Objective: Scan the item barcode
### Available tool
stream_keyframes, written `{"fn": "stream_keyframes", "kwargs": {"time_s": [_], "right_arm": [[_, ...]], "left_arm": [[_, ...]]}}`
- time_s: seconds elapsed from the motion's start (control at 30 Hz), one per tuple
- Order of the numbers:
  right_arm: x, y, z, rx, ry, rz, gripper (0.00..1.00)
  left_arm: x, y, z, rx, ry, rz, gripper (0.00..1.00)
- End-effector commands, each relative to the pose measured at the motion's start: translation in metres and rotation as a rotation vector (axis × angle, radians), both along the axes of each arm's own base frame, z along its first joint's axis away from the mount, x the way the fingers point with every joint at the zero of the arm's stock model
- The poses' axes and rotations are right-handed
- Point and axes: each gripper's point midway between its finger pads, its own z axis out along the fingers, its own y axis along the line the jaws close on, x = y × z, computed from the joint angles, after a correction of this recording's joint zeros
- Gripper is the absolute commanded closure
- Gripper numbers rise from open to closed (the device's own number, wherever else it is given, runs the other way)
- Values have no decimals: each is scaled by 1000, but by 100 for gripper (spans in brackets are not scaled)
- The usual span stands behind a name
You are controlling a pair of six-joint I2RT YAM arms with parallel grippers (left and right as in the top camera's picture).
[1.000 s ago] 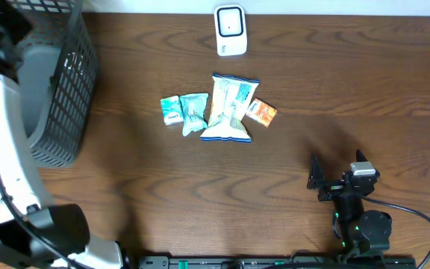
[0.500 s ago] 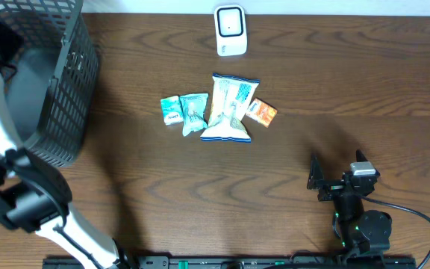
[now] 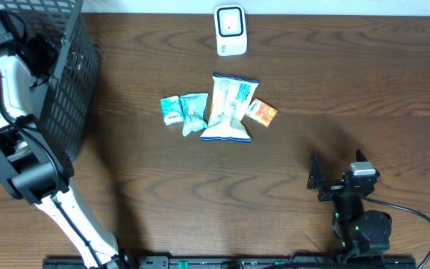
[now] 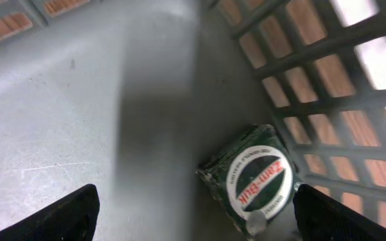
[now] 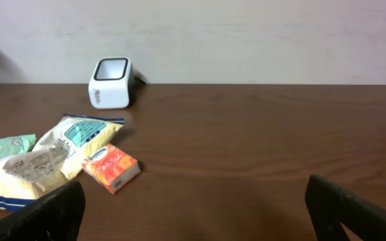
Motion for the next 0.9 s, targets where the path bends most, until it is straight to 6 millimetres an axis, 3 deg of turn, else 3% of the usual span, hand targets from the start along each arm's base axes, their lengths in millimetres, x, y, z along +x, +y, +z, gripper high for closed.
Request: {"fn": "stream_keyframes", "kwargs": {"time_s": [0.0,0.2,0.5,0.77,0.87], "right_arm": [[0,-1,-1,10,3,-7,1],[0,-1,-1,10,3,-7,1],[0,-1,-1,10,4,-7,1],[0,-1,-1,10,3,-7,1],[0,-1,-1,10,4,-7,1]], "left_arm": [[0,0,-23,-24,28,6,9],[6,0,-39,-39,25,-1,9],[30,-14,-40,-158,-88,-15,9],[28,-15,-74,-184,-40,-11,9],[28,-15,-82,-186,-35,-11,14]]}}
